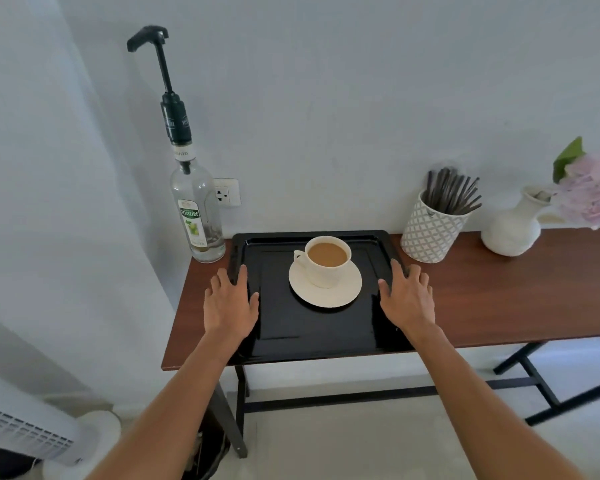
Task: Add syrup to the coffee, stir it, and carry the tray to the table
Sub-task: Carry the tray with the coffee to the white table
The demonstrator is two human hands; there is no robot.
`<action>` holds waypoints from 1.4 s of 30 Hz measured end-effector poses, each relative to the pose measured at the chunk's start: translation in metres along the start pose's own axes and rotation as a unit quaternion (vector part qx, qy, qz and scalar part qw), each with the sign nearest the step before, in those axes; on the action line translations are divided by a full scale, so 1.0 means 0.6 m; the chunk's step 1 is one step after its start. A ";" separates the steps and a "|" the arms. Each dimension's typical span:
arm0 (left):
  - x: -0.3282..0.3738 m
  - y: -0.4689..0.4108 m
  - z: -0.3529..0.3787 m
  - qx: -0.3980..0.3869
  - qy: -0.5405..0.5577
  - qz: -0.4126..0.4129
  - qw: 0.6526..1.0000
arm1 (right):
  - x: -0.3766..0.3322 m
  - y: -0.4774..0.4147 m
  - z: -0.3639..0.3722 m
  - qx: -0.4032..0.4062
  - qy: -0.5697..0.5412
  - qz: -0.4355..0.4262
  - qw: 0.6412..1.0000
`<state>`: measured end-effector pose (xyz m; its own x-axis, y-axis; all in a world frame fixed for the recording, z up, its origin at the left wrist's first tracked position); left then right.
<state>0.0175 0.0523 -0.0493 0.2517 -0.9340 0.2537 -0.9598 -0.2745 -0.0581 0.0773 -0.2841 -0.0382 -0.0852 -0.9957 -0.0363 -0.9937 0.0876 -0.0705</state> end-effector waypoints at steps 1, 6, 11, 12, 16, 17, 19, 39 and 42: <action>-0.002 0.003 0.001 0.009 0.006 -0.016 1.000 | 0.005 -0.007 0.004 0.002 0.007 -0.001 1.000; -0.001 0.004 0.000 0.023 0.065 -0.096 0.993 | 0.029 -0.047 0.021 0.003 -0.011 0.004 1.000; 0.002 -0.001 -0.006 0.028 0.037 -0.122 0.991 | 0.030 -0.062 0.027 -0.002 -0.017 -0.014 1.000; 0.000 -0.004 -0.006 0.025 0.031 -0.126 0.991 | 0.029 -0.065 0.029 0.002 -0.012 -0.016 1.000; -0.006 -0.014 -0.004 0.023 0.000 -0.124 0.992 | 0.031 -0.068 0.029 0.017 -0.010 -0.008 1.000; -0.007 -0.016 -0.005 0.024 -0.008 -0.123 0.992 | 0.032 -0.067 0.029 0.019 -0.013 -0.005 1.000; -0.008 -0.018 -0.006 0.025 -0.019 -0.124 0.992 | 0.035 -0.068 0.027 0.022 -0.014 -0.005 1.000; -0.017 -0.018 -0.002 0.090 0.067 -0.147 0.983 | 0.061 -0.083 0.030 0.008 -0.089 -0.001 0.996; -0.015 -0.010 -0.005 0.094 0.077 -0.151 0.981 | 0.065 -0.080 0.027 0.007 -0.100 -0.002 0.995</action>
<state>0.0207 0.0632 -0.0485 0.4854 -0.7616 0.4293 -0.8006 -0.5846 -0.1318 0.1228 -0.3267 -0.0525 -0.0643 -0.9701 -0.2341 -0.9927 0.0862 -0.0844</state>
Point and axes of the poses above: each hand's wrist, its own y-axis away from the middle knuckle, its own z-axis out of the palm, x = y × z, the point moved 8 cm from there along -y, towards the middle knuckle, and after that the axes turned 11 degrees about y, right-handed, at the moved point
